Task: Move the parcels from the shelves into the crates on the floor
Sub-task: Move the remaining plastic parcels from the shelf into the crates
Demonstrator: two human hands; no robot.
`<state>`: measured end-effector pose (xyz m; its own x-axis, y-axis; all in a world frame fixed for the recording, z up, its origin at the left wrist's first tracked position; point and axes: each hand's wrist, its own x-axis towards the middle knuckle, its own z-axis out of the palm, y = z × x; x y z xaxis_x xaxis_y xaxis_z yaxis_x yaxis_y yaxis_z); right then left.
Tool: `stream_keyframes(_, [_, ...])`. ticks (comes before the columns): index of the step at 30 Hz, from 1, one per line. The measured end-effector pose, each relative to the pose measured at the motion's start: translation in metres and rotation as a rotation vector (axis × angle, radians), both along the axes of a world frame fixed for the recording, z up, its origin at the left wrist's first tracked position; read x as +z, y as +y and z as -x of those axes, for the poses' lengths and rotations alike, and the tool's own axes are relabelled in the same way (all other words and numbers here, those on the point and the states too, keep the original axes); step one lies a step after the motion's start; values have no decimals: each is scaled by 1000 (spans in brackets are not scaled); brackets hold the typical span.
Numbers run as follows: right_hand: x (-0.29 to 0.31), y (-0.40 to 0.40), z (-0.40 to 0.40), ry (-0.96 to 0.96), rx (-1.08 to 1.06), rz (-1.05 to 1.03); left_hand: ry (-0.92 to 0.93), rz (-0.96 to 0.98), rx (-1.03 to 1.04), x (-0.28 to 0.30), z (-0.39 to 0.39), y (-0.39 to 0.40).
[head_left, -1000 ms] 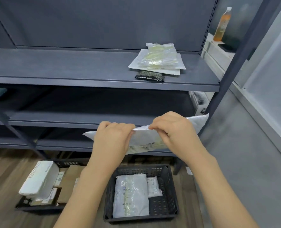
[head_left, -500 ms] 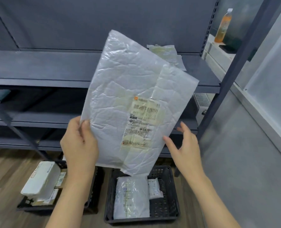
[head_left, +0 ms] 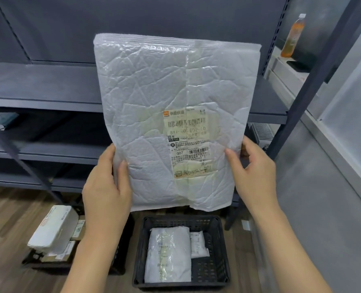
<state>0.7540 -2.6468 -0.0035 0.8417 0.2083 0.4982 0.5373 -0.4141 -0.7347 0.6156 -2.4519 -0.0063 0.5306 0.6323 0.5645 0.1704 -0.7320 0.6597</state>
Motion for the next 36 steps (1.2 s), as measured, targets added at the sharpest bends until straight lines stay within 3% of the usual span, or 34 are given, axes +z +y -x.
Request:
stream_keyframes(12, [-5,6,-10,50,51,21,-16,126,-27,-10,-4,4])
stream_keyframes(17, [-43,-1,-14,160,48,86,100,169,-59,-42,-8,3])
stream_keyframes(24, [-170,-29,9,479,1,391,583,359,-183,-157,5,-12])
stream_keyframes(32, [-379,-41,56,857,108,728,1129,525,-107,-339,43,-15])
stream_keyframes(36, [-456,-43,55,1011,95,815,1268,453,-180,-420,35,-10])
